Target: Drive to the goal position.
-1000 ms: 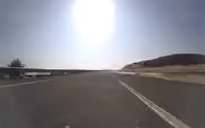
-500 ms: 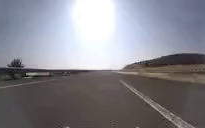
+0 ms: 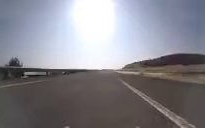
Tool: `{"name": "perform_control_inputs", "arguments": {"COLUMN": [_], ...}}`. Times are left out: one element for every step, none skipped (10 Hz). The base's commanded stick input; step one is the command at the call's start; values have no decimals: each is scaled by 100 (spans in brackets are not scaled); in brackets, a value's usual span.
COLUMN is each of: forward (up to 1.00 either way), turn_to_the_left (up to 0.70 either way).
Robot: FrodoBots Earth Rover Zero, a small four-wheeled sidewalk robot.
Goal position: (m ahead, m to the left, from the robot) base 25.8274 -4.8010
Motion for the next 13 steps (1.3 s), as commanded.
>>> {"name": "perform_control_inputs", "arguments": {"forward": [100,100,100,100,100,100,100,100,100,100,100,100,100], "turn_to_the_left": [0,0,0,0,0,0,0,0,0,0,0,0,0]}}
